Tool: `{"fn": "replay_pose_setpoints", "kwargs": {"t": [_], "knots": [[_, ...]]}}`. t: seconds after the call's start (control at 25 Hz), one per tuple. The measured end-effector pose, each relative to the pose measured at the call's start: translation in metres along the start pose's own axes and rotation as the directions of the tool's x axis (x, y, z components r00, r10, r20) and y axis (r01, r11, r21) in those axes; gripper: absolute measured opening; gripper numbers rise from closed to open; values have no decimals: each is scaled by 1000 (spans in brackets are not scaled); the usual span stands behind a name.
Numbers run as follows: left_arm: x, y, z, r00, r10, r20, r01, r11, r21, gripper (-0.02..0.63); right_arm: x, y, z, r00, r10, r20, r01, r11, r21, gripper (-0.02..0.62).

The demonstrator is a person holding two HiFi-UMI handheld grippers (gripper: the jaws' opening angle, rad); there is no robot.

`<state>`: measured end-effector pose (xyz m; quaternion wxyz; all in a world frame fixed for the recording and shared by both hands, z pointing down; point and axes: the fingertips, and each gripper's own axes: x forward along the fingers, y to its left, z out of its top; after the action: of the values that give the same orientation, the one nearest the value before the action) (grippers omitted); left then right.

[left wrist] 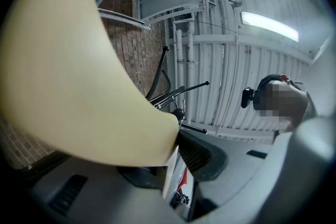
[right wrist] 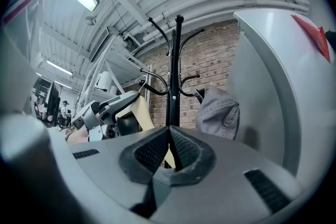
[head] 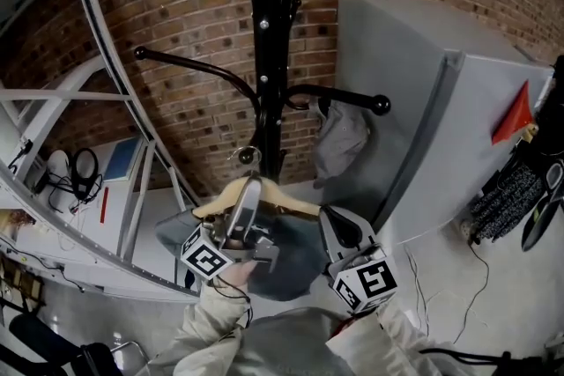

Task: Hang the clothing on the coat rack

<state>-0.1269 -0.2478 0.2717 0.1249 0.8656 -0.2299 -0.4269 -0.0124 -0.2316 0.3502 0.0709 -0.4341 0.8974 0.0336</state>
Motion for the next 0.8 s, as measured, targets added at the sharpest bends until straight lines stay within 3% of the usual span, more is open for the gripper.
{"fn": "replay_pose_setpoints", "kwargs": {"t": [0.8], "knots": [[6,49,-10,999,46,4,-45,997,-64,101,24,-17,-11,1000,-14,-27,14,1000,1,25]]}}
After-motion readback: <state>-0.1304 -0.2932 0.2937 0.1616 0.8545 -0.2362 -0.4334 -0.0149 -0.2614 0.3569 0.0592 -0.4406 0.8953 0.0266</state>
